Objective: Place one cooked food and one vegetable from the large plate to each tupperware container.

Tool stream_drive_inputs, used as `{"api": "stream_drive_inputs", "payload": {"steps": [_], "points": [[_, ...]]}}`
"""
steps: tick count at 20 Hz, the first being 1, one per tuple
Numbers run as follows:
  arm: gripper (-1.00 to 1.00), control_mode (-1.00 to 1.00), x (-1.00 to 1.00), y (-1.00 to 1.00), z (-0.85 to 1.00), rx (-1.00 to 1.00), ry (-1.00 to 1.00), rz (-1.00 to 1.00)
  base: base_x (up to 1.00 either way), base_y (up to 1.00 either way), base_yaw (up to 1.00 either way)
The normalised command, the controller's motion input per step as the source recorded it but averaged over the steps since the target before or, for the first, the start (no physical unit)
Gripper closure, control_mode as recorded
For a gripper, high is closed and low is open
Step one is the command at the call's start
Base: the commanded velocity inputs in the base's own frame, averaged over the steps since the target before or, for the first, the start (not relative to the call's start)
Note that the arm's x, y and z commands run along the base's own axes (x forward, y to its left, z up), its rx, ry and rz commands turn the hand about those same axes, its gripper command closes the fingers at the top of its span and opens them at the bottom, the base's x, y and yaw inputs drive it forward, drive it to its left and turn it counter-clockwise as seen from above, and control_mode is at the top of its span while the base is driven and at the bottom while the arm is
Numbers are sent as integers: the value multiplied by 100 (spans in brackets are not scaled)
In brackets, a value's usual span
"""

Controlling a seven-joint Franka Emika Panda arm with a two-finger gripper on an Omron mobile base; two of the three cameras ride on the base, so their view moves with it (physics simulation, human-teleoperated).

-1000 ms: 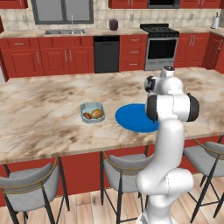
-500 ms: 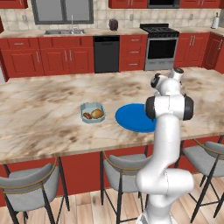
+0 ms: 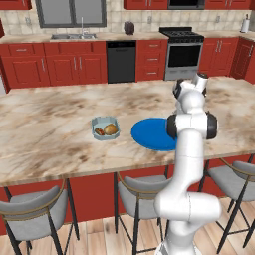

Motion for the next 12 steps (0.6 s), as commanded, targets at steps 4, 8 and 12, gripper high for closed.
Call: {"api": "stream_drive_inputs", "payload": {"steps": [4, 8, 12], "points": [[100, -100, 0, -1, -15, 0, 5, 0, 0, 0, 0], [100, -100, -1, 0, -26, 0, 5, 0, 0, 0, 0], [100, -100, -39, 2, -23, -1, -2, 0, 0, 0, 0]]}}
